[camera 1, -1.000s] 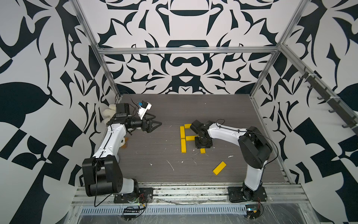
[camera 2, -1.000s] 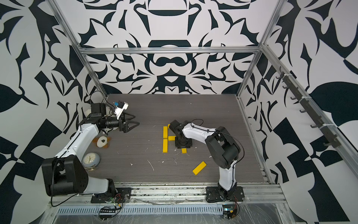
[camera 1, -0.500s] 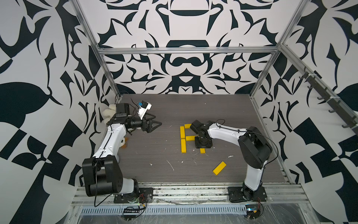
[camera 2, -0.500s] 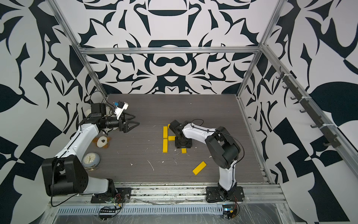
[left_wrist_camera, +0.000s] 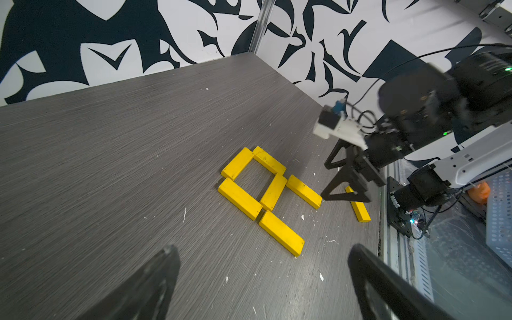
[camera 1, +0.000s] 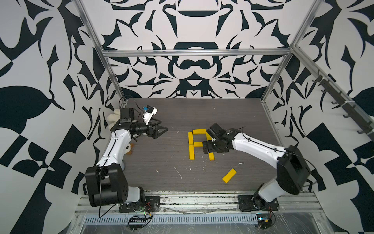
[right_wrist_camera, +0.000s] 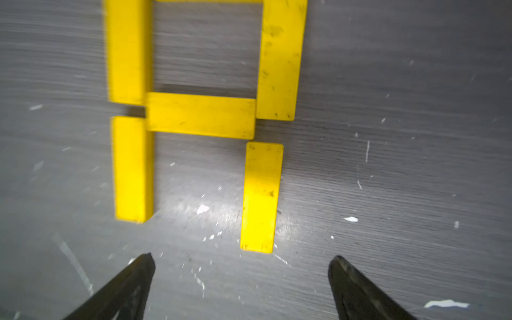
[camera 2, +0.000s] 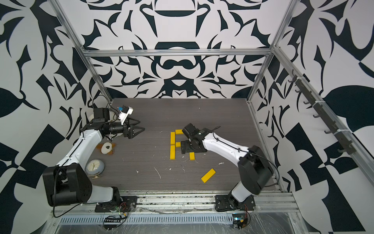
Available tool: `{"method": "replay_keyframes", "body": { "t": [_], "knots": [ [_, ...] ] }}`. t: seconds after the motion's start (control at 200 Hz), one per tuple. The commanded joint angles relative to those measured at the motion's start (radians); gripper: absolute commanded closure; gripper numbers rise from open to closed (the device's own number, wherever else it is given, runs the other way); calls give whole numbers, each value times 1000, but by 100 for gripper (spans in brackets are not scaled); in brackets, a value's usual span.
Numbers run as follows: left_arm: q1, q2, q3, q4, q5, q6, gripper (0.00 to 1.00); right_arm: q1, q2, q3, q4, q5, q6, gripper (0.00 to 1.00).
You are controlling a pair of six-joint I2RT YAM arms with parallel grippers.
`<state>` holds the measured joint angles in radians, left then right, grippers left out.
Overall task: Assemble the number 8 with building blocks
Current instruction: Pick up the building block from the center of the board.
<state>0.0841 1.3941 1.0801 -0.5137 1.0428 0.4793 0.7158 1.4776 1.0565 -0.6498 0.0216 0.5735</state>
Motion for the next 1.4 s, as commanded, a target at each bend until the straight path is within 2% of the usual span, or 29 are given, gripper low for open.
{"method": "replay_keyframes", "body": {
  "t": [0.0, 0.135, 0.21, 0.26, 0.3, 0.35, 0.4, 0.43, 0.47, 0.505, 0.54, 0.59, 0.645, 0.73, 0.815, 1.05, 1.225, 1.3, 1.395],
  "knots": [
    [3, -20, 20, -27, 8, 10, 0, 5, -207, -132, 90, -30, -133, 0],
    [2, -10, 18, -5, 40, -10, 1, 4, -439, -356, 196, -13, -204, 0],
    [2, 2, 24, -15, 55, -10, 1, 2, -520, -371, 144, 26, -231, 0],
    [2, 3, 25, -22, 54, -7, 1, 2, -553, -359, 76, 62, -194, 0],
    [1, -2, 24, -23, 51, -6, 1, 0, -566, -351, 15, 110, -107, 0],
    [2, -10, 23, -23, 51, -4, 1, -7, -562, -337, -100, 199, 82, 0],
    [2, -20, 19, -22, 49, -4, 1, -17, -545, -329, -222, 217, 268, 6],
    [2, -27, 15, -17, 48, -5, 1, -21, -535, -328, -281, 204, 385, 14],
    [2, -36, 6, -5, 48, -7, 1, -22, -530, -335, -334, 162, 509, 36],
    [2, -40, 0, 8, 49, -11, 1, -22, -533, -353, -335, 97, 591, 44],
    [2, -41, -3, 16, 54, -15, 1, -22, -546, -379, -311, 59, 659, 44],
    [2, -38, 0, 16, 56, -17, 0, -19, -571, -420, -257, 12, 725, 37],
    [2, -33, 1, 16, 42, -19, 1, -19, -593, -444, -262, 9, 792, 35],
    [0, -23, 4, 12, 14, -22, 1, -19, -597, -448, -316, 25, 829, 34],
    [0, -13, 12, 3, 39, -8, 1, -19, -585, -456, -301, 17, 838, 34],
    [0, 1, 29, -44, 80, 42, 1, -19, -439, -530, -136, -89, 795, 34],
    [0, -8, 29, -58, 80, 46, 1, -19, -381, -589, -2, -75, 772, 37],
    [0, -16, 29, -60, 80, 46, 1, -19, -398, -586, 2, -47, 772, 40],
    [0, -20, 27, -62, 77, 47, 0, -19, -445, -569, -38, -12, 772, 51]
  ]
}}
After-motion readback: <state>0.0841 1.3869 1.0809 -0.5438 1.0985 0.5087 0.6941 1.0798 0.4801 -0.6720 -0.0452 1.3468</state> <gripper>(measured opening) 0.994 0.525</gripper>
